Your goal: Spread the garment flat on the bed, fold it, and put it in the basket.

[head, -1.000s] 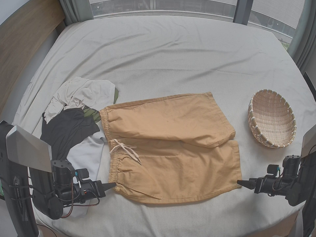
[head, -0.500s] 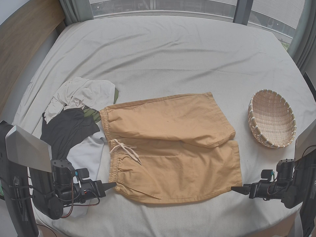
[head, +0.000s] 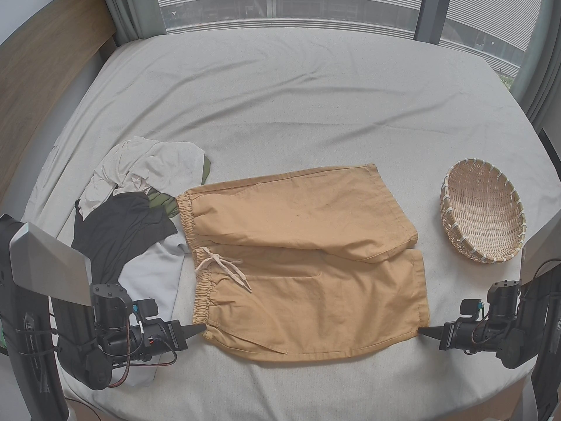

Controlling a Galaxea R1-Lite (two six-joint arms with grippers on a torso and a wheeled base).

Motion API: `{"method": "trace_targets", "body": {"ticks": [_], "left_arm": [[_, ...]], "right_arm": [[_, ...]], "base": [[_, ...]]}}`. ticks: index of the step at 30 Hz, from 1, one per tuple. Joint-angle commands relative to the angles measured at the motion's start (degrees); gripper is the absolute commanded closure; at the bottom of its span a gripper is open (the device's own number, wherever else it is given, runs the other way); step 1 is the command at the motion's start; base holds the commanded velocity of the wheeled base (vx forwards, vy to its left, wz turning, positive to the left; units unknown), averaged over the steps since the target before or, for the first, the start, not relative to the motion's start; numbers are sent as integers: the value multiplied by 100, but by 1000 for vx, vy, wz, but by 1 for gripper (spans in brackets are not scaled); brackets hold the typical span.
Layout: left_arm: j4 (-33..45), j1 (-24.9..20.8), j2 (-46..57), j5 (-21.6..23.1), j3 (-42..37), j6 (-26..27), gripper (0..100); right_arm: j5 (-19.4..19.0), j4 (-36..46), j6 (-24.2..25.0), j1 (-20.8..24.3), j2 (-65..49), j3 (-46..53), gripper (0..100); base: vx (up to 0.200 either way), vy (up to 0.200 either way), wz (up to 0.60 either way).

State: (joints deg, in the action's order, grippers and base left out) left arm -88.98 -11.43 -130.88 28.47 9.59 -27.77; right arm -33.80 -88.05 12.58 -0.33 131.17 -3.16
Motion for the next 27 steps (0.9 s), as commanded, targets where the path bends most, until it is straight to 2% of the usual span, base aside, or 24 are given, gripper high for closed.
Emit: {"method": "trace_targets", "body": {"ticks": [1, 14, 19, 27], "left_arm": [[-23, 27, 18, 1, -54, 0, 100], [-14, 54, 862, 124, -880, 0, 100], [3, 159, 933, 124, -959, 26, 100], [56, 352, 880, 124, -959, 202, 100]], "right_arm": [[5, -19, -10, -11, -92, 17, 100], [14, 69, -63, 138, -426, 316, 100], [14, 605, -107, 384, -558, 316, 100], [76, 1466, -203, 499, -1217, 316, 100]], "base": [[0, 0, 0], [0, 0, 0], [0, 0, 0], [0, 0, 0]]}}
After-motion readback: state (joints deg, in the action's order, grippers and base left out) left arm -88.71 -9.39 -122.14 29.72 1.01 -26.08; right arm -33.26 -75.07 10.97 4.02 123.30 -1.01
